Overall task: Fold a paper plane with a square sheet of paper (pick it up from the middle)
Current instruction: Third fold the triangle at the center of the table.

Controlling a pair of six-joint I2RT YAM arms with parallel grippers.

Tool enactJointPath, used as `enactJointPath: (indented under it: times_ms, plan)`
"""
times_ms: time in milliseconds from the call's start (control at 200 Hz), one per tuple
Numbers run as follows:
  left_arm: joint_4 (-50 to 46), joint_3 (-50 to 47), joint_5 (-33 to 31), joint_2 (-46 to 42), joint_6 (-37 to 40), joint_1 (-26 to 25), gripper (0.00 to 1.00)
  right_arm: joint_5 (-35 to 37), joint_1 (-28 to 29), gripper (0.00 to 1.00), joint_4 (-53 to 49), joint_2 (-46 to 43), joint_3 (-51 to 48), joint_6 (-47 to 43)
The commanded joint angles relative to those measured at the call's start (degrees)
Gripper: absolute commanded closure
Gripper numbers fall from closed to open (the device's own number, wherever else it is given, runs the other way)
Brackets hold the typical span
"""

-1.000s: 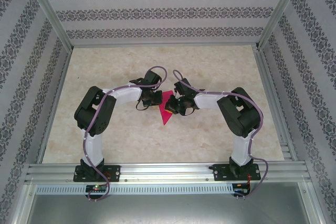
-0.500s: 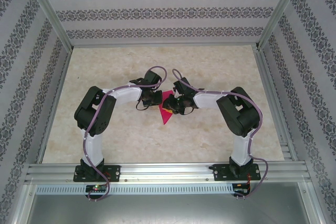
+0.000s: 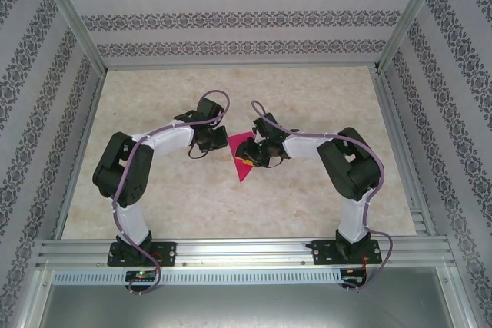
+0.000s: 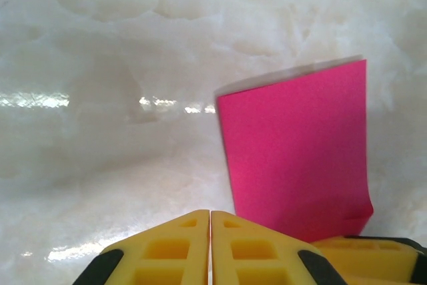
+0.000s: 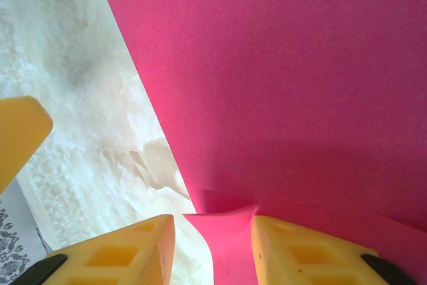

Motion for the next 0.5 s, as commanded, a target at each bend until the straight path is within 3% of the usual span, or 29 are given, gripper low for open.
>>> enactJointPath:
  times_ms: [0,265,495]
  plan:
    - [1.4,-0.8,2.4,-1.2,-1.0,0.0,0.90,2.0,0.2,0.65,-2.1,0.9,-0.4,-0.7]
    - [3.9,-1.3,8.2,-0.4,-0.8,-0.8,0.92,2.2,0.0,0.89,-2.5,0.9,-0.9,-0.9]
    - [4.9,-1.8,11.0,1.6,-1.6,-3.3,0.97,2.4,-0.2,0.96,-2.8,0.9,-1.1,-1.1]
